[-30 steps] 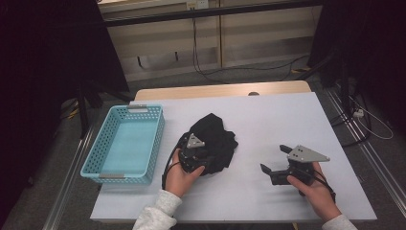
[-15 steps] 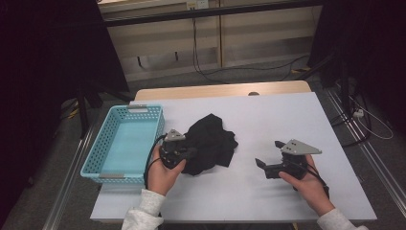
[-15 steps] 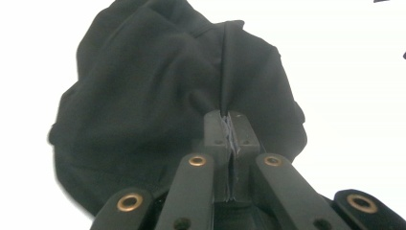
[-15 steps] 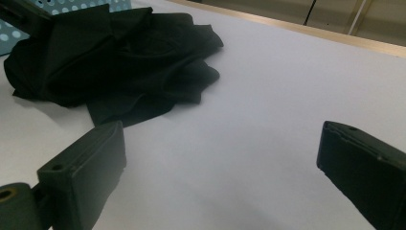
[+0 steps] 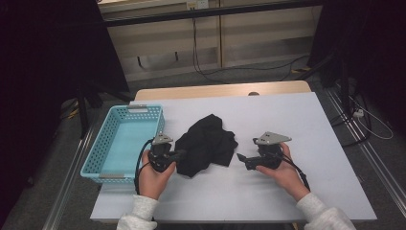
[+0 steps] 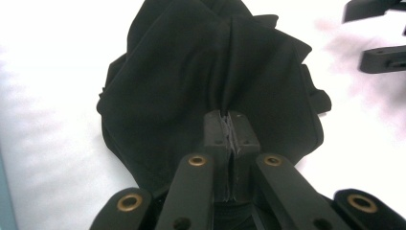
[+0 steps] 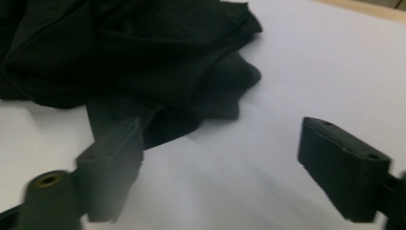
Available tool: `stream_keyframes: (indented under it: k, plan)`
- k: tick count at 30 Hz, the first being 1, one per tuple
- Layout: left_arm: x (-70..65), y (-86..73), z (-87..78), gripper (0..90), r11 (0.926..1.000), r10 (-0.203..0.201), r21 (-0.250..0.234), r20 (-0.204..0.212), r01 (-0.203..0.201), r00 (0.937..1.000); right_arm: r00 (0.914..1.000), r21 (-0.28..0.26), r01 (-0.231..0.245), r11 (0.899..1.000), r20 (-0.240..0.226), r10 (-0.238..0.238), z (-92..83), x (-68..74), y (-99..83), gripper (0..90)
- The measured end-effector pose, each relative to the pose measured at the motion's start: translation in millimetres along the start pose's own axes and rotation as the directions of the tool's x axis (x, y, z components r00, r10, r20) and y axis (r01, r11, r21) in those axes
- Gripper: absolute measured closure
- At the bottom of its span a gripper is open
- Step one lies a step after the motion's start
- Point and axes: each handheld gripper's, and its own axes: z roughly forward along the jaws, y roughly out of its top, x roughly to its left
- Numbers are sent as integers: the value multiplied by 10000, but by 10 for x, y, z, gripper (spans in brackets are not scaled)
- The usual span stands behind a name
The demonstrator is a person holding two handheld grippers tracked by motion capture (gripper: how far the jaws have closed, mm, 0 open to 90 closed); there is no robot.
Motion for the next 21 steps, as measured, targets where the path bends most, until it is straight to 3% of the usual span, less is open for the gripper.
stream_keyframes:
  k: [5,21]
  plan:
    - [-4,-6,30,883,10000,5,34,49,-6,10000,9989,156,-145,9998,-443,152,78,28,18,200]
    - [-65,25,155,883,9995,154,261,249,-161,9996,9978,324,-35,9995,-664,57,161,66,53,292]
